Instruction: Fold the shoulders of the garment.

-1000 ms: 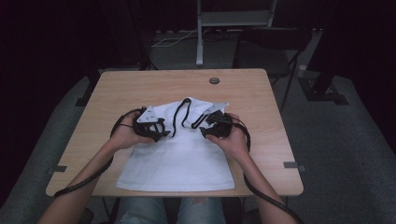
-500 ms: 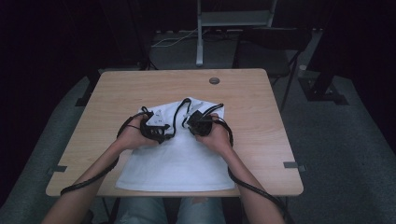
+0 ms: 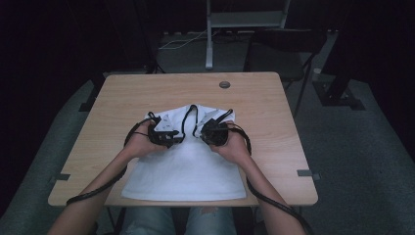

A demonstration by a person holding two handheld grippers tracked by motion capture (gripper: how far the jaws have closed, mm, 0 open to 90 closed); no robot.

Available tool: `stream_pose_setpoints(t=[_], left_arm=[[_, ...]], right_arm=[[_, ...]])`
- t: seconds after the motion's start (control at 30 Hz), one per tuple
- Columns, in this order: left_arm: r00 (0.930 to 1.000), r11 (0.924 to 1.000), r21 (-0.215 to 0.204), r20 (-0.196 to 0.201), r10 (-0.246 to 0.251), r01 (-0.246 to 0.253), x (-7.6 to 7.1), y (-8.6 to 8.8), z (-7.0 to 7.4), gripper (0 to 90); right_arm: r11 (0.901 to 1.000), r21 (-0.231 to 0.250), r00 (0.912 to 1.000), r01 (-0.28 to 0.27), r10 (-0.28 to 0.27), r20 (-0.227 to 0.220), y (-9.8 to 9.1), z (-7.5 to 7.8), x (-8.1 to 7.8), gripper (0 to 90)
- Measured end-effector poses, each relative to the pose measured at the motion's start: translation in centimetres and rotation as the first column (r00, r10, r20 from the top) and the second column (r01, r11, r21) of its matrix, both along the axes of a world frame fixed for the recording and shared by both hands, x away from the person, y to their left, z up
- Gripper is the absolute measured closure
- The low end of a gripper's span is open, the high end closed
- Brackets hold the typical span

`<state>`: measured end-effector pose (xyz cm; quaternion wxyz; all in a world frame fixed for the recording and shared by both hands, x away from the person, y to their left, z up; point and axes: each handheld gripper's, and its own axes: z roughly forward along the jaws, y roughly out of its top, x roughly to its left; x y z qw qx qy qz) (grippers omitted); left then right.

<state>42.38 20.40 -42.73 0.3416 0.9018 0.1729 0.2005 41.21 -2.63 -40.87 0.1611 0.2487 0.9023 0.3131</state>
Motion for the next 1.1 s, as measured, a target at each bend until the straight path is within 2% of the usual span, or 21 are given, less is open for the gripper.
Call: stream_pose_setpoints(t=[0.17, 0.27, 0.33, 0.37, 0.43, 0.53, 0.6, 0.67, 0.7, 0.77, 0.8, 0.83, 0.87, 0.9, 0.93, 0.97, 1.1], left_arm=[[1.0000, 0.9999, -0.010, 0.002, 0.006, -0.006, -0.1, 0.0, 0.1, 68.9], [0.9999, 0.9998, -0.022, -0.010, 0.004, -0.004, -0.1, 0.1, 0.1, 68.7], [0.9998, 0.9994, -0.036, -0.020, 0.002, -0.003, -0.2, 0.3, 0.2, 66.7], [0.9997, 0.9987, -0.051, -0.024, 0.001, -0.003, -0.2, 0.4, 0.4, 64.2], [0.9997, 0.9957, -0.092, -0.025, -0.001, -0.002, -0.3, 0.9, 0.9, 58.0], [0.9998, 0.9892, -0.146, -0.012, 0.013, -0.015, -0.3, 1.9, 2.2, 49.2], [0.9995, 0.9835, -0.178, -0.002, 0.033, -0.033, 0.0, 2.6, 3.1, 47.8], [0.9980, 0.9762, -0.208, -0.001, 0.063, -0.062, 0.6, 3.4, 3.9, 47.3], [0.9964, 0.9727, -0.217, 0.000, 0.084, -0.082, 1.0, 3.6, 4.1, 47.1], [0.9911, 0.9710, -0.200, 0.002, 0.133, -0.130, 2.2, 4.1, 4.1, 46.9], [0.9911, 0.9710, -0.200, 0.002, 0.133, -0.130, 2.2, 4.1, 4.1, 46.6], [0.9862, 0.9728, -0.165, 0.003, 0.166, -0.163, 3.1, 4.1, 3.6, 46.2], [0.9862, 0.9728, -0.165, 0.003, 0.166, -0.163, 3.1, 4.1, 3.6, 45.9], [0.9810, 0.9728, -0.128, -0.005, 0.194, -0.193, 4.1, 4.0, 2.7, 45.9], [0.9776, 0.9717, -0.108, -0.024, 0.209, -0.210, 4.8, 3.8, 2.0, 45.9], [0.9776, 0.9717, -0.108, -0.024, 0.209, -0.210, 4.8, 3.8, 2.0, 45.7], [0.9649, 0.9625, -0.070, -0.041, 0.259, -0.262, 6.1, 3.8, 0.7, 45.6]], right_arm=[[0.9997, 0.002, 0.9996, -0.023, 0.023, -0.019, 0.1, -0.6, -0.4, 84.0], [0.9996, -0.001, 0.9988, -0.028, 0.028, -0.039, 0.2, -1.1, -0.4, 83.2], [0.9994, 0.002, 0.9980, -0.035, 0.035, -0.053, 0.2, -1.3, -0.3, 79.2], [0.9990, 0.012, 0.9973, -0.044, 0.044, -0.059, 0.1, -1.3, -0.3, 73.9], [0.9979, 0.045, 0.9958, -0.047, 0.050, -0.077, -0.2, -0.9, -0.1, 63.4], [0.9906, 0.137, 0.9971, 0.002, 0.009, -0.076, -1.3, 0.3, 0.5, 50.1], [0.9800, 0.195, 0.9967, 0.040, -0.025, -0.078, -2.3, 1.2, 1.2, 48.1], [0.9708, 0.221, 0.9941, 0.094, -0.080, -0.072, -3.1, 1.7, 2.1, 46.8], [0.9684, 0.214, 0.9907, 0.128, -0.115, -0.072, -3.4, 1.7, 2.6, 46.3], [0.9663, 0.177, 0.9818, 0.187, -0.178, -0.068, -3.7, 1.6, 3.6, 45.6], [0.9663, 0.177, 0.9818, 0.187, -0.178, -0.068, -3.7, 1.6, 3.6, 45.6], [0.9616, 0.133, 0.9704, 0.240, -0.235, -0.057, -3.7, 1.2, 4.7, 44.9], [0.9580, 0.126, 0.9660, 0.258, -0.252, -0.057, -3.6, 1.0, 5.1, 44.8], [0.9546, 0.122, 0.9622, 0.272, -0.266, -0.057, -3.5, 0.9, 5.4, 44.3], [0.9539, 0.107, 0.9598, 0.280, -0.276, -0.048, -3.4, 0.7, 5.8, 43.6], [0.9539, 0.107, 0.9598, 0.280, -0.276, -0.048, -3.4, 0.7, 5.8, 43.6], [0.9443, 0.034, 0.9445, 0.327, -0.326, -0.040, -3.1, -0.6, 7.0, 43.5]])
